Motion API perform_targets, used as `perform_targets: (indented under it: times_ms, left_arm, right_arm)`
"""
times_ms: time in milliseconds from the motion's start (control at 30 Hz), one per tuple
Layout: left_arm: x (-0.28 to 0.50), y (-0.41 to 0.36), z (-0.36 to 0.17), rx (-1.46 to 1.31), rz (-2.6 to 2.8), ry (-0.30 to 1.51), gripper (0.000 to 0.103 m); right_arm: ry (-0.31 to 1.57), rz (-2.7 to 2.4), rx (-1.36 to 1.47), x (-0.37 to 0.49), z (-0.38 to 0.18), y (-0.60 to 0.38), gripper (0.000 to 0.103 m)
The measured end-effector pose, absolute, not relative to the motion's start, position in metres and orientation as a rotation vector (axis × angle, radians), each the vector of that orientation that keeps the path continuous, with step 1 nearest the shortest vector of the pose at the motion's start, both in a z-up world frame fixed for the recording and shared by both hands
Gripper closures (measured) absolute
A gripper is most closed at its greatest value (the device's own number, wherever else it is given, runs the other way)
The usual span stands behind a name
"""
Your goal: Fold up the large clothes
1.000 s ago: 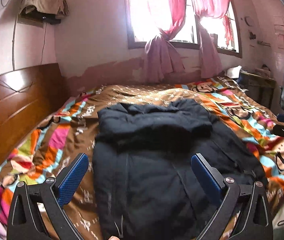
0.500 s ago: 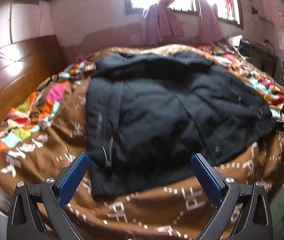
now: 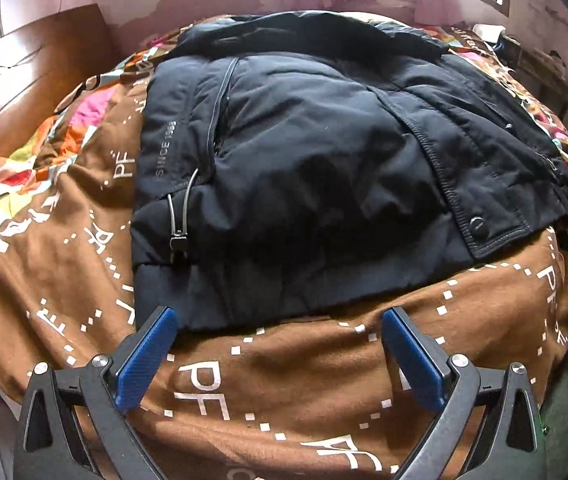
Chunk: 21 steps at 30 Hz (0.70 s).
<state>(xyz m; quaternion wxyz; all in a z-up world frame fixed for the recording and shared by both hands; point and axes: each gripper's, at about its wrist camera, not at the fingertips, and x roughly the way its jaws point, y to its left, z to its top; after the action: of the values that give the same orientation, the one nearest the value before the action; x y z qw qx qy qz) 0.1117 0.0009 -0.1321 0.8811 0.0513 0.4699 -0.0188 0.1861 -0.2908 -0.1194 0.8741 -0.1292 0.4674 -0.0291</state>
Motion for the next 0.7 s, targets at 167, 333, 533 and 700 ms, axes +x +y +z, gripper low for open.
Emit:
perform_targets:
  times_ms: [167, 333, 533, 700]
  left_arm:
    - [0.108, 0.007, -0.133, 0.049, -0.054, 0.993, 0.0]
    - [0.108, 0.022, -0.13, -0.014, -0.047, 0.984, 0.0]
    - [0.106, 0.021, -0.127, -0.019, -0.061, 0.966, 0.0]
    - [0.095, 0.021, -0.108, -0.064, -0.099, 0.853, 0.0]
  right_arm:
    - [0.889, -0.133, -0.321, 0.195, -0.127, -0.286, 0.002]
    - [0.822, -0.149, -0.317, 0.199, -0.127, -0.284, 0.002]
    - [0.739, -0.046, -0.283, 0.198, -0.108, -0.287, 0.002]
    - [0.763, 0.087, -0.206, 0.222, -0.086, -0.299, 0.002]
